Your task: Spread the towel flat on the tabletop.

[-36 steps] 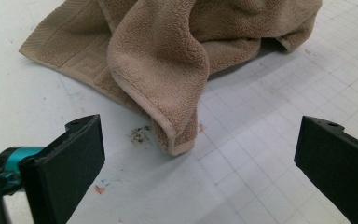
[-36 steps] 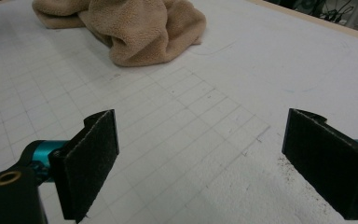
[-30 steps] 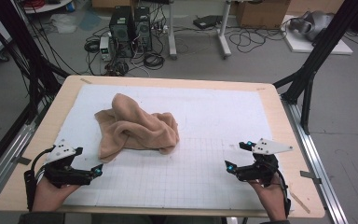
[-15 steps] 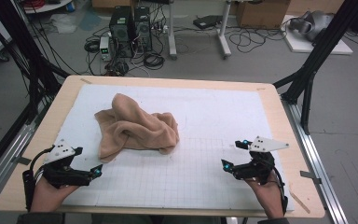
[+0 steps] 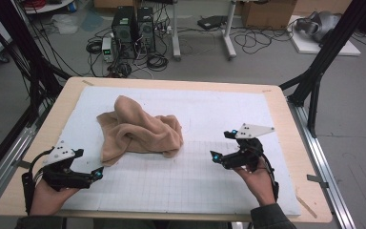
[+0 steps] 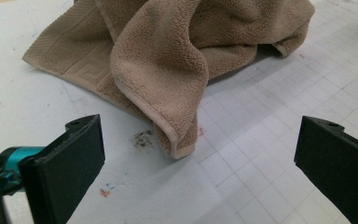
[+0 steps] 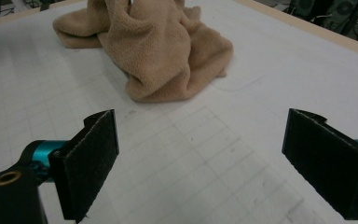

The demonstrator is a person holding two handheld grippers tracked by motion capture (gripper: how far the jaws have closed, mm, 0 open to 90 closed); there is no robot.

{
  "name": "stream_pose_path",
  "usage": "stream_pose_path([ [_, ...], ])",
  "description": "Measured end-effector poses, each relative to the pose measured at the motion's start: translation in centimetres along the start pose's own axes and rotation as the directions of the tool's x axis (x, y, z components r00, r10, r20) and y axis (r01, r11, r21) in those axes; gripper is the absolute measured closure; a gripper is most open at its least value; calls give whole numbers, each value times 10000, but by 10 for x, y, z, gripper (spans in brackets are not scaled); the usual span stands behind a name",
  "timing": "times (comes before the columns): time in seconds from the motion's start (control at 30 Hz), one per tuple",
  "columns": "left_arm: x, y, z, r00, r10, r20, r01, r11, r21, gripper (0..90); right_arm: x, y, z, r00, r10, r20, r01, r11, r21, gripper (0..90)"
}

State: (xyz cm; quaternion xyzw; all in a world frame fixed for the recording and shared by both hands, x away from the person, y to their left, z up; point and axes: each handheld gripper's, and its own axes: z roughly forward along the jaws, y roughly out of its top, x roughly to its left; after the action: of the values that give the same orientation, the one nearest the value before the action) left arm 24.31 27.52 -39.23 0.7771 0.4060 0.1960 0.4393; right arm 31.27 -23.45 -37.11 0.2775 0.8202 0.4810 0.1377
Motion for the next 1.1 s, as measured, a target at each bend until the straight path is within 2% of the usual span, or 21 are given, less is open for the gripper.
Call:
stream_pose_path([
  [0.2,-1,3,2,10000,19,41,-19,10000,-38,20,-1,20,15,9999,-55,-118,53,9999,-146,98],
  [0.37,-2,5,6,9999,51,150,-51,10000,12,21,-1,38,36,9988,-367,-308,368,9993,6,98],
  [0.4,-2,5,6,9998,78,183,-78,10000,18,21,-1,38,36,9988,-367,-308,368,9993,6,98],
  [0.47,-3,7,8,9996,129,236,-130,9999,37,28,1,46,47,9979,-346,-545,346,9994,-2,98],
  [0.53,-3,8,9,9995,147,275,-148,9999,41,29,2,48,51,9976,-323,-616,324,9995,12,98],
  [0.6,-3,9,9,9995,131,278,-131,9999,5,29,6,55,63,9958,-470,-792,479,9988,103,98],
  [0.67,-3,10,9,9995,145,291,-145,9999,1,28,7,57,68,9949,-504,-877,519,9986,138,98],
  [0.7,-2,10,9,9995,132,285,-132,9999,-16,28,10,61,78,9929,-618,-1016,646,9976,240,98],
  [0.83,-1,11,10,9994,95,334,-94,10000,-12,28,14,62,95,9891,-630,-1329,683,9970,354,99],
  [0.9,-1,11,11,9994,94,338,-95,10000,24,29,19,62,112,9854,-616,-1588,732,9950,682,101],
  [1.0,-1,13,13,9993,84,369,-84,10000,14,29,21,61,121,9839,-584,-1687,739,9935,869,107],
  [1.1,0,14,15,9991,100,419,-103,9999,58,29,23,58,135,9795,-680,-1896,913,9889,1171,188],
])
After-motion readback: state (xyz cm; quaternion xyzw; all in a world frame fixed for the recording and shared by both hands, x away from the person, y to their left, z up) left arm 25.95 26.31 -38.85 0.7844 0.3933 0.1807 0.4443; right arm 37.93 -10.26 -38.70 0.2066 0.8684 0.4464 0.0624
